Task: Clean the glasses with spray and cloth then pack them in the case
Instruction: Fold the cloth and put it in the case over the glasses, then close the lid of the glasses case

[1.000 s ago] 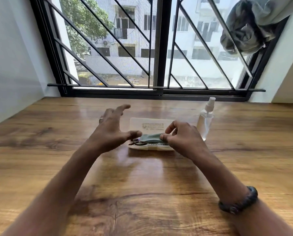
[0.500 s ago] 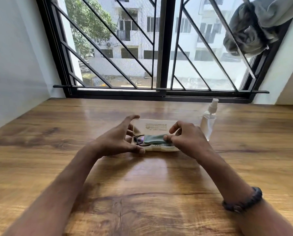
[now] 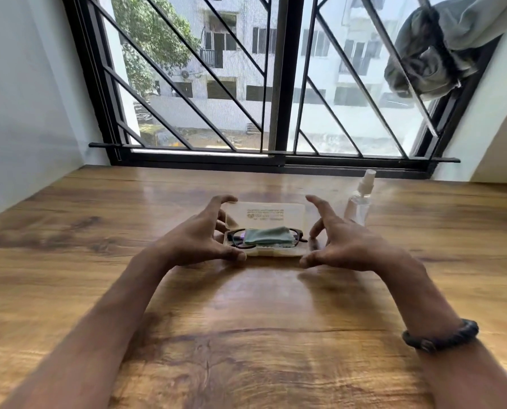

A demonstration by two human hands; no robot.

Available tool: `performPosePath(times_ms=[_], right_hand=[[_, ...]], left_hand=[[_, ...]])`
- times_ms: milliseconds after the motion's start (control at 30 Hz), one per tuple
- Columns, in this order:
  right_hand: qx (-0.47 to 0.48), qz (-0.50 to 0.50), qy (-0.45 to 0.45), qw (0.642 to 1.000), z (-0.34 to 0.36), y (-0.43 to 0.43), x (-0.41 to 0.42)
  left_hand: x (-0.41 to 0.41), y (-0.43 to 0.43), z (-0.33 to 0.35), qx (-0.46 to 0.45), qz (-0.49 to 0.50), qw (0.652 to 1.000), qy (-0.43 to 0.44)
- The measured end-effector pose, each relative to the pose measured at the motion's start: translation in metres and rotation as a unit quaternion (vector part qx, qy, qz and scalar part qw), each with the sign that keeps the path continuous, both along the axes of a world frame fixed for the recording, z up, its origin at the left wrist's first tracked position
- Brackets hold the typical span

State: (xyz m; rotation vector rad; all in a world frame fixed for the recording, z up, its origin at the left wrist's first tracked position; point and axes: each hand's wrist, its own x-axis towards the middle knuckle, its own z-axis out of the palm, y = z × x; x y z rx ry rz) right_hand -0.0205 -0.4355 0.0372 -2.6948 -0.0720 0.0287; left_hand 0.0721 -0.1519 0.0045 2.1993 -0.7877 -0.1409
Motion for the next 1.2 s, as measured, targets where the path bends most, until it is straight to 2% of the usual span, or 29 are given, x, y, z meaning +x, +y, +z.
performPosePath(times_ms=[467,667,900,1200], right_hand=[[0.032,0.032,-0.031,0.999,-0.005,0.001,0.003],[0.027,0.025,-0.066,0.997,-0.013,0.000,0.009],[0.039,0.025,-0.083,0.995,-0.018,-0.002,0.013],[0.053,0.016,-0.088,0.995,-0.021,-0.002,0.016]], left_hand=[[-0.002,-0.003,0.000,0.005,0.006,0.999,-0.034],[-0.005,-0.007,0.005,0.025,0.025,0.994,-0.102],[-0.001,-0.005,0.001,0.032,0.019,0.993,-0.109],[-0.003,-0.006,0.000,-0.019,0.007,0.996,-0.088]])
